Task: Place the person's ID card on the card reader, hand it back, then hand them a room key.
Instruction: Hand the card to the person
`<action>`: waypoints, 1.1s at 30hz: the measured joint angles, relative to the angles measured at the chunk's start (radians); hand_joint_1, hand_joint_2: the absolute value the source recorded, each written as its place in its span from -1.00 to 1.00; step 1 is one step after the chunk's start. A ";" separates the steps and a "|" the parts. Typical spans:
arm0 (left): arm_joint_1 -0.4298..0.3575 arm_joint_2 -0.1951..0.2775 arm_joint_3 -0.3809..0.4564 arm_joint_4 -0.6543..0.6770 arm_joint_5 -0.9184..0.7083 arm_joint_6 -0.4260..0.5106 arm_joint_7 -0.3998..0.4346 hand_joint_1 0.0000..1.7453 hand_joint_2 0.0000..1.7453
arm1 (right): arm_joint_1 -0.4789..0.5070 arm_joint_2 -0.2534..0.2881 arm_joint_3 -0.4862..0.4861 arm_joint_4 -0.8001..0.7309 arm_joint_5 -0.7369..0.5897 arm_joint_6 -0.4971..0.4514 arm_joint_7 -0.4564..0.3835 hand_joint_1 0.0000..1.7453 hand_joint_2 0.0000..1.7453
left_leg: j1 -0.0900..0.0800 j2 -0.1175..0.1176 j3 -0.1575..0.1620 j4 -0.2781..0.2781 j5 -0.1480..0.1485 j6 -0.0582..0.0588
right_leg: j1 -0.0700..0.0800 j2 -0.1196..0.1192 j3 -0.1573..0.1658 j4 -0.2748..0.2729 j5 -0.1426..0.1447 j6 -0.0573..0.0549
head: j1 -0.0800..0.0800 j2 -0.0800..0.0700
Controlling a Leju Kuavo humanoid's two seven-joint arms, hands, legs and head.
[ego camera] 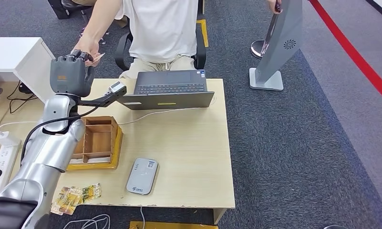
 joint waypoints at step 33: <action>1.029 0.127 0.402 -0.888 0.486 0.117 -0.356 -1.00 1.00 | 0.046 -0.008 -0.056 0.000 -0.098 -0.041 -0.056 -1.00 1.00 | 0.001 0.006 0.001 -0.001 -0.011 0.000 | 0.000 0.006 0.001 0.000 -0.010 0.002 | -0.001 0.000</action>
